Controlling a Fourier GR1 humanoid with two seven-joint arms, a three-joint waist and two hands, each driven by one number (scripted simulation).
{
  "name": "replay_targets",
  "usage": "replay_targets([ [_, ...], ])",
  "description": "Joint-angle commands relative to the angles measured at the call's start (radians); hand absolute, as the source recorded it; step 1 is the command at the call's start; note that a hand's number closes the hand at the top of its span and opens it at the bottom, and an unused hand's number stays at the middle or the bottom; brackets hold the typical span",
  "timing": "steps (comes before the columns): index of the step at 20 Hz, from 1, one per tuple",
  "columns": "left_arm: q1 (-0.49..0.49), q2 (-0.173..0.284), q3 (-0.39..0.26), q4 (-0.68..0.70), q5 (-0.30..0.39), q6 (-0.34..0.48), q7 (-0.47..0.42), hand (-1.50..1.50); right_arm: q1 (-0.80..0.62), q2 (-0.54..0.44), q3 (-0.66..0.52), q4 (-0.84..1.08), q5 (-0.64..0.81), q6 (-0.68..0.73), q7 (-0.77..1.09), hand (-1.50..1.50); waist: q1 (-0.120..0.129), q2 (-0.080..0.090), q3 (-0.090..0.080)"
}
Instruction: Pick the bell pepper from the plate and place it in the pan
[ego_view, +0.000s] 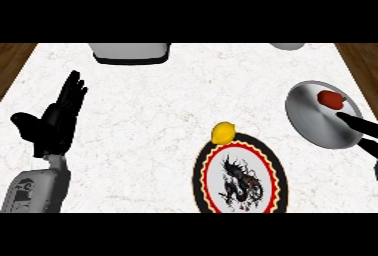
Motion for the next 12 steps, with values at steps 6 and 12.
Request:
replay_targets([
  [6, 0.062, 0.021, 0.035, -0.039, 0.026, -0.013, 0.009, 0.0, 0.277, 0.119, 0.005, -0.349, -0.156, 0.302, -0.059, -1.5, -0.047, -0.022, -0.006],
  [12, 0.042, 0.049, 0.065, -0.014, 0.037, -0.021, 0.015, 0.0, 0.509, 0.215, 0.037, -0.721, -0.195, 0.373, 0.037, -1.5, -0.064, -0.02, -0.008],
])
